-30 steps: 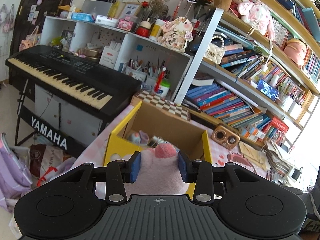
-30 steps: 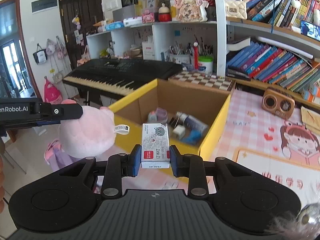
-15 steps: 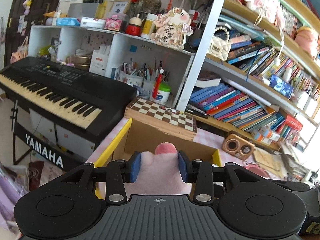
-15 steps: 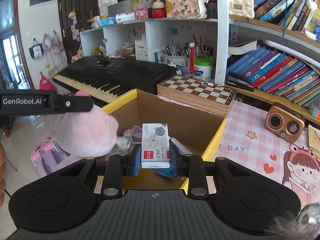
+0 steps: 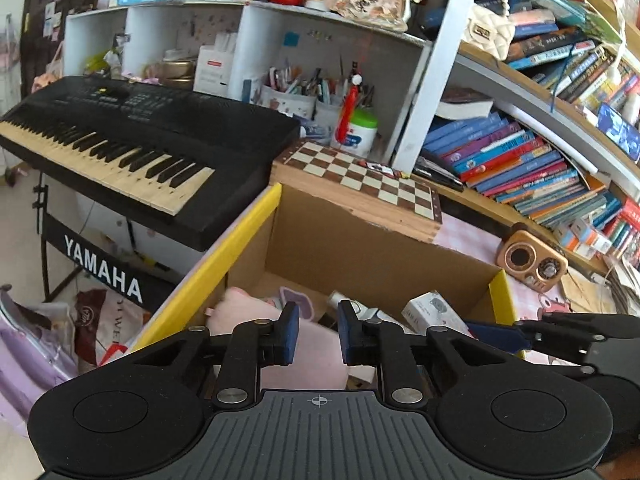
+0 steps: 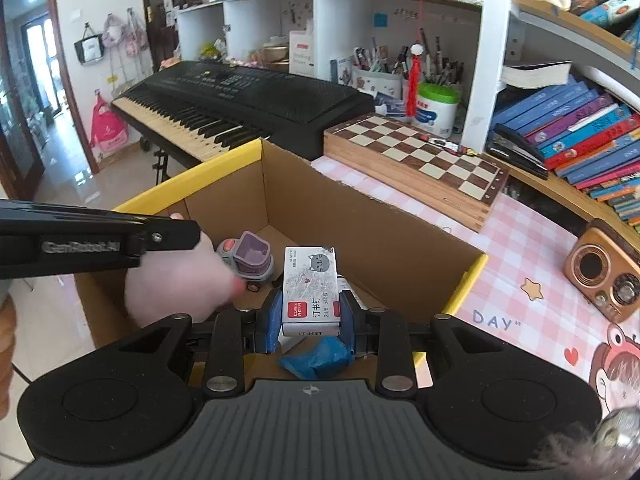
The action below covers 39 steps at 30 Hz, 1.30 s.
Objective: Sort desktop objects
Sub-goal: 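Lower both objects into the box and open both tools, then withdraw both open tools up and away from the yellow box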
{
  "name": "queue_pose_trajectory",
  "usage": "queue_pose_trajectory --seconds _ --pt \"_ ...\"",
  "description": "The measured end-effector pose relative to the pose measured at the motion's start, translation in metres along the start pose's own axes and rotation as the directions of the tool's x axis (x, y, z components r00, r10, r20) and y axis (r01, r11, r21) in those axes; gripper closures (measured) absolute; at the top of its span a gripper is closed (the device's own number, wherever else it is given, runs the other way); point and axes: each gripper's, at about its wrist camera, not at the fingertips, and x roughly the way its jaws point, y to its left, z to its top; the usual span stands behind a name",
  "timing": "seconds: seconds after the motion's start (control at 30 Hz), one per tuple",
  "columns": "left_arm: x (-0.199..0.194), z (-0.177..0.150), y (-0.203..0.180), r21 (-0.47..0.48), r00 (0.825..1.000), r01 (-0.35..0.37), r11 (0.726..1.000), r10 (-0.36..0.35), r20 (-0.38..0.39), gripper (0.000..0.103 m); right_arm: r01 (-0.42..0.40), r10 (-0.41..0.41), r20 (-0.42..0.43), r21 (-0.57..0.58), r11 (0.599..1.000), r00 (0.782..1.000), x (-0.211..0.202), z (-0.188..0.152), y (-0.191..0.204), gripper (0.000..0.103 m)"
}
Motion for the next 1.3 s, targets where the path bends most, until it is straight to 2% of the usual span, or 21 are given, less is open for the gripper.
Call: queue_pose_trajectory --seconds 0.37,0.57,0.9,1.1,1.2,1.23,1.3 --pt "-0.043 -0.015 0.009 -0.061 0.997 0.010 0.998 -0.005 0.079 0.077 -0.029 0.015 -0.147 -0.095 0.995 0.989 0.045 0.010 0.002 0.075" --pt "-0.058 -0.024 0.009 -0.074 0.995 0.026 0.997 -0.019 0.102 0.077 -0.015 -0.007 -0.182 -0.122 0.992 0.983 0.059 0.012 0.002 0.075" --pt "-0.079 -0.029 0.008 -0.046 0.990 0.050 0.998 -0.043 0.131 0.076 0.029 -0.033 -0.093 -0.046 0.999 0.995 0.033 0.014 0.002 0.073" --pt "-0.102 -0.033 0.008 -0.017 0.983 0.058 0.998 -0.054 0.176 0.056 0.077 -0.077 0.019 0.038 0.996 0.997 -0.013 0.009 0.004 0.073" --pt "-0.116 -0.037 0.008 0.003 0.977 0.068 0.998 -0.067 0.202 0.046 0.114 -0.121 0.074 0.095 0.989 0.990 -0.041 0.000 0.005 0.072" --pt "-0.121 -0.039 0.007 0.010 0.975 0.068 0.998 -0.069 0.209 0.039 0.127 -0.138 0.091 0.117 0.985 0.986 -0.051 -0.004 0.005 0.072" --pt "-0.131 -0.042 0.007 0.029 0.972 0.074 0.997 -0.078 0.223 0.034 0.153 -0.173 0.118 0.159 0.975 0.978 -0.070 -0.013 0.007 0.072"
